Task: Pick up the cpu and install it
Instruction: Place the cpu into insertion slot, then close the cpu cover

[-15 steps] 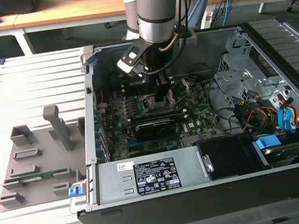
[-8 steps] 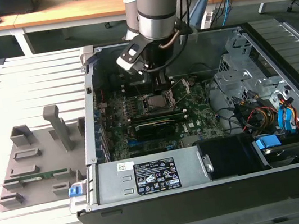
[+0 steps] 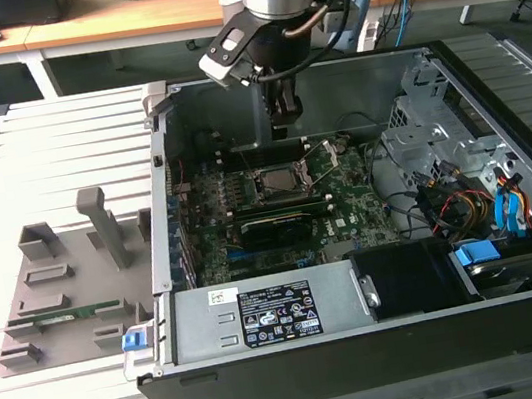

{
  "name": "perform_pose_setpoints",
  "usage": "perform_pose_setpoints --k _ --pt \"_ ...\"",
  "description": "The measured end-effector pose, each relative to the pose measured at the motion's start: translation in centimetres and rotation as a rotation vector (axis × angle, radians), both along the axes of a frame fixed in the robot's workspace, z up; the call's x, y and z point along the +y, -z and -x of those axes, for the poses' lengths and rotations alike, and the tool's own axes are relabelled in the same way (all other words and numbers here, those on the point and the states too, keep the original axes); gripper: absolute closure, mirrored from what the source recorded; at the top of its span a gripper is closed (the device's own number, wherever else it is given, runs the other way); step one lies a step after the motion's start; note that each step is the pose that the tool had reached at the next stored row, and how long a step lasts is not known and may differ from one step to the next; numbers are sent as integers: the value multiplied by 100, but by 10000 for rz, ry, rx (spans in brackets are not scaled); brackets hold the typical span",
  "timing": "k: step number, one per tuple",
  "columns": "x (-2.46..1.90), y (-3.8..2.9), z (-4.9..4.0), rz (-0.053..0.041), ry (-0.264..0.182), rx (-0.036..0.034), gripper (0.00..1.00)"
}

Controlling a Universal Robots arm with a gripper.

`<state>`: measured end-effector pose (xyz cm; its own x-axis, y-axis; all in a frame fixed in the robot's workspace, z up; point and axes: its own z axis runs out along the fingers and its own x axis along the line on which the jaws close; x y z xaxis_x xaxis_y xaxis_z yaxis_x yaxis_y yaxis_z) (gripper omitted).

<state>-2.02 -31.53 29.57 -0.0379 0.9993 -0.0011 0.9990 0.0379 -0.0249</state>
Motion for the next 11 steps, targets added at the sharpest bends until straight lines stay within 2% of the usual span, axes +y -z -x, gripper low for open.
perform_pose_setpoints --k 8,9,11 --pt "0 -1 0 -8 1 1 89" --pt "-1 -1 -17 -8 -1 0 89" --pt "-9 -1 -175 -8 1 12 89"
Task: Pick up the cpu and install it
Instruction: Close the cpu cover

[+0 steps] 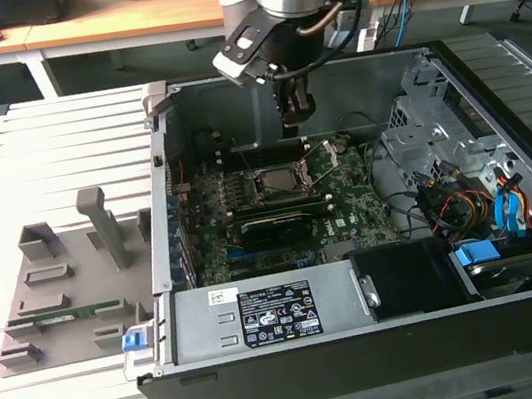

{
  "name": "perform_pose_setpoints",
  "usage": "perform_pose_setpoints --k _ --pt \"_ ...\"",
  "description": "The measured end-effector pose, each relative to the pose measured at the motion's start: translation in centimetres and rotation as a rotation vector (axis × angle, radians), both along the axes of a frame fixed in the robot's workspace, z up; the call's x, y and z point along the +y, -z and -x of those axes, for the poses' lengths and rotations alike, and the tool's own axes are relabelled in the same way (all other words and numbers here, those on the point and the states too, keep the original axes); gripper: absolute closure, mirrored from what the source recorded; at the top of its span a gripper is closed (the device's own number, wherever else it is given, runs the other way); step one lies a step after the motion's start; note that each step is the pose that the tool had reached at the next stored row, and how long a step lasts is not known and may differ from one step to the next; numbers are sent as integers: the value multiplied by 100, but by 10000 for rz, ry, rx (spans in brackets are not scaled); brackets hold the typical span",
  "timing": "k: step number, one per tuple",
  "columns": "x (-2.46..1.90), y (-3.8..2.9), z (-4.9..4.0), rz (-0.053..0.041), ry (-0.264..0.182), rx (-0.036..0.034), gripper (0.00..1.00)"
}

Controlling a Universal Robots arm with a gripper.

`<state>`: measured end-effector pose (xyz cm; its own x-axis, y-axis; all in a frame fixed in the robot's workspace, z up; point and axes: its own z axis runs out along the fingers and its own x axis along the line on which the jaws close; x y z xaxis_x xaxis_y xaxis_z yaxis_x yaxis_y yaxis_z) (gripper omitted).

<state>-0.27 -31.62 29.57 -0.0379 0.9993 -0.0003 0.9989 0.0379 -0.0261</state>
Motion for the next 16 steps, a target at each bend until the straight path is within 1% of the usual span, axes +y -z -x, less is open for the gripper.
perform_pose_setpoints --k 1,2,3,4,5,6,7,10,11,13,14,16 --pt "-2 2 -69 -1 0 12 89" --pt "-4 5 -112 1 1 21 89" --pt "-4 18 -217 0 1 46 89" --pt "-4 56 -340 0 -1 85 89" --pt "-4 93 -423 -1 -1 117 89" --pt "-4 145 -564 0 1 178 89" --pt "-4 184 -680 0 0 235 89" --pt "-4 245 -810 1 -1 292 89" --pt "-3 262 -837 1 1 303 89" --pt "0 354 -917 0 1 326 89" --pt "3 385 -929 -1 -1 330 89" --pt "9 426 -929 -5 -1 331 89"
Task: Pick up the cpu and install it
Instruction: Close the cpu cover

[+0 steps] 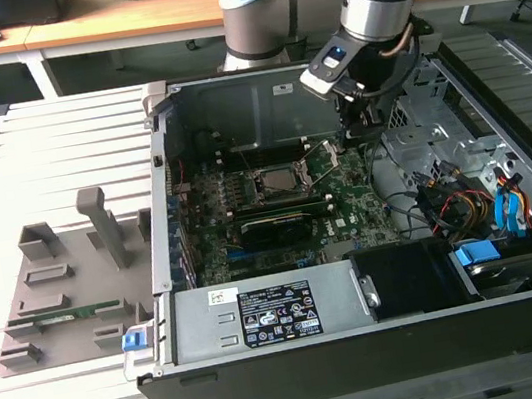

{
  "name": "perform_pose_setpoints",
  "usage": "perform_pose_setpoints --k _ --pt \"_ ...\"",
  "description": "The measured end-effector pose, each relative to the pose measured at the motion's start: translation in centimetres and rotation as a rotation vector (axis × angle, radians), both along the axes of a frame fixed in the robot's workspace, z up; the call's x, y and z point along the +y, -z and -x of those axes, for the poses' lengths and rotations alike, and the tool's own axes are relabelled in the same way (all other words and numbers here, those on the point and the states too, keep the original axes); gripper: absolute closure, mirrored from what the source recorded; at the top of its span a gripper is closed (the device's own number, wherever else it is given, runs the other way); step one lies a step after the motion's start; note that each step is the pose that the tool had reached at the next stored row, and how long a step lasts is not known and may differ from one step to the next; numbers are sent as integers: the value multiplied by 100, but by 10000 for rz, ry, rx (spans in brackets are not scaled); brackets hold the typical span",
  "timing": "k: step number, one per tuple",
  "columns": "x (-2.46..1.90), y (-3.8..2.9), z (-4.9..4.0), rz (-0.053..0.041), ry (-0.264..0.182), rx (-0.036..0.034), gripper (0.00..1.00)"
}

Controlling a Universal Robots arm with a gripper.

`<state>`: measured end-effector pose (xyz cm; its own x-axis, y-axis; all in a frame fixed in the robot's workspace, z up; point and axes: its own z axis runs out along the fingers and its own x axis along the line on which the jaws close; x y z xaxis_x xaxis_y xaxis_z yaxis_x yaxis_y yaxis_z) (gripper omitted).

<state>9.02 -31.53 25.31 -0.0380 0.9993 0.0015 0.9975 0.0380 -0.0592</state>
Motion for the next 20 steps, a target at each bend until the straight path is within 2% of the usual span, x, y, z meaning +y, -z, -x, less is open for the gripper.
perform_pose_setpoints --k 2,3,7,8,12,15,17,18,20 --pt "4 58 1 -7 1 0 89" --pt "6 82 31 -5 1 1 89" --pt "8 87 239 -6 1 -15 89" --pt "8 88 331 -7 0 -31 89" --pt "8 88 509 -8 1 -44 89" --pt "8 88 599 -6 2 -44 89" --pt "9 96 626 -7 1 -45 89" --pt "8 108 643 -7 1 -44 89" --pt "8 165 732 -6 1 -43 89"
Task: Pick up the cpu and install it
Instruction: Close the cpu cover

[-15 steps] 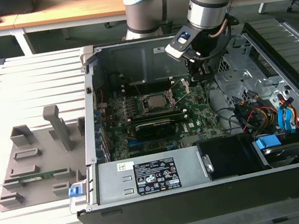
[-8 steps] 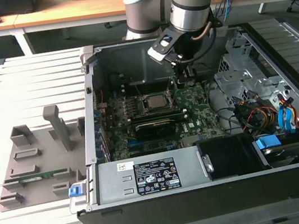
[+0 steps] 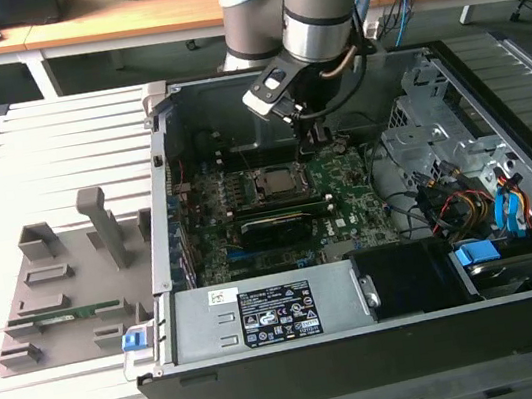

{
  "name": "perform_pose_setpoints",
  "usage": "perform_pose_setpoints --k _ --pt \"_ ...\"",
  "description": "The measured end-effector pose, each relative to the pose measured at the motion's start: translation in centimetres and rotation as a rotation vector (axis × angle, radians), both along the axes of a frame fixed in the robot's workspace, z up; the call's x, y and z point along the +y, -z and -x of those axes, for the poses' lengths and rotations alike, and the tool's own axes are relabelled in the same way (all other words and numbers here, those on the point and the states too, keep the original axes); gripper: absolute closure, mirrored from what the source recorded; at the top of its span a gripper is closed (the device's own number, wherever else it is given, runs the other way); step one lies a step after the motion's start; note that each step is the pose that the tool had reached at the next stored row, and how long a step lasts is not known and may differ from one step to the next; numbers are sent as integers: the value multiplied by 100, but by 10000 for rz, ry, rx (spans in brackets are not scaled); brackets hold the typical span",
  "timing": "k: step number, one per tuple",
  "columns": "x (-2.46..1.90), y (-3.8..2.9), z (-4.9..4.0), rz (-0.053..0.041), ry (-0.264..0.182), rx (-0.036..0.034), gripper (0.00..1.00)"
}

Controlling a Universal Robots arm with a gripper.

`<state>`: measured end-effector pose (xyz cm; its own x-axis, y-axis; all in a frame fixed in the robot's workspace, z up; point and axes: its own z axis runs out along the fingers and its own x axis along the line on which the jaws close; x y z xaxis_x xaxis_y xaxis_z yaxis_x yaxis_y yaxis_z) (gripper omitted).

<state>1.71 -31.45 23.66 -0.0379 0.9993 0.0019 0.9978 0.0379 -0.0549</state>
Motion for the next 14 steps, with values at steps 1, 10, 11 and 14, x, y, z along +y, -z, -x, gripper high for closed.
perform_pose_setpoints --k 1,10,11,14 --pt "0 40 73 -1 -18 -1 89" --pt "1 207 450 -2 -69 -1 89" --pt "0 222 468 -1 -69 0 89" --pt "0 278 549 -1 -69 -1 89"
